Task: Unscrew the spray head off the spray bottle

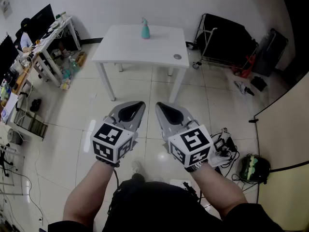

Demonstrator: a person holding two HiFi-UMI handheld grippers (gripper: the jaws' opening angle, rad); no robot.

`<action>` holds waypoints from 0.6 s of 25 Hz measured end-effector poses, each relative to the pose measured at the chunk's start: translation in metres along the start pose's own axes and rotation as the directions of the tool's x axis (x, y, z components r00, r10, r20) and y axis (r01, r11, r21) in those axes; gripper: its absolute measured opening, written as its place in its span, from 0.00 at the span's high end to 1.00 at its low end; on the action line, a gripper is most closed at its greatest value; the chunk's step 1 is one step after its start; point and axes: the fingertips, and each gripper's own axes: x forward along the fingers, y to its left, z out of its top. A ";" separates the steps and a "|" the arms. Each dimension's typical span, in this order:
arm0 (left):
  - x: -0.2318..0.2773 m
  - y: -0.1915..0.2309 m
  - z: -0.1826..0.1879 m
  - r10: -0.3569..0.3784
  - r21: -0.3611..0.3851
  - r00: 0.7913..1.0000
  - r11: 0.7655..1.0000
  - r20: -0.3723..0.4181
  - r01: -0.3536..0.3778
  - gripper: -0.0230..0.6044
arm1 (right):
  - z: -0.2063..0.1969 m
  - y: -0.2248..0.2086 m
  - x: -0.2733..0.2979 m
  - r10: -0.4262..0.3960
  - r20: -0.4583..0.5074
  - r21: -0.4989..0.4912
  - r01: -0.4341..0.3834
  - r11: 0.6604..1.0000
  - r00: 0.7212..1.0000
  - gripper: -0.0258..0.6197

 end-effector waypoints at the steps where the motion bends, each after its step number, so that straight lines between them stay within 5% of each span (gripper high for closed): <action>1: 0.001 0.008 0.002 0.001 0.001 1.000 1.000 0.003 -0.001 0.94 | 0.002 0.000 0.007 -0.001 0.002 -0.003 0.001 1.000 1.000 0.98; 15: 0.021 0.087 0.016 -0.050 0.008 0.998 0.999 0.025 0.050 0.94 | 0.017 -0.003 0.091 -0.045 0.001 -0.018 0.045 0.999 0.999 0.98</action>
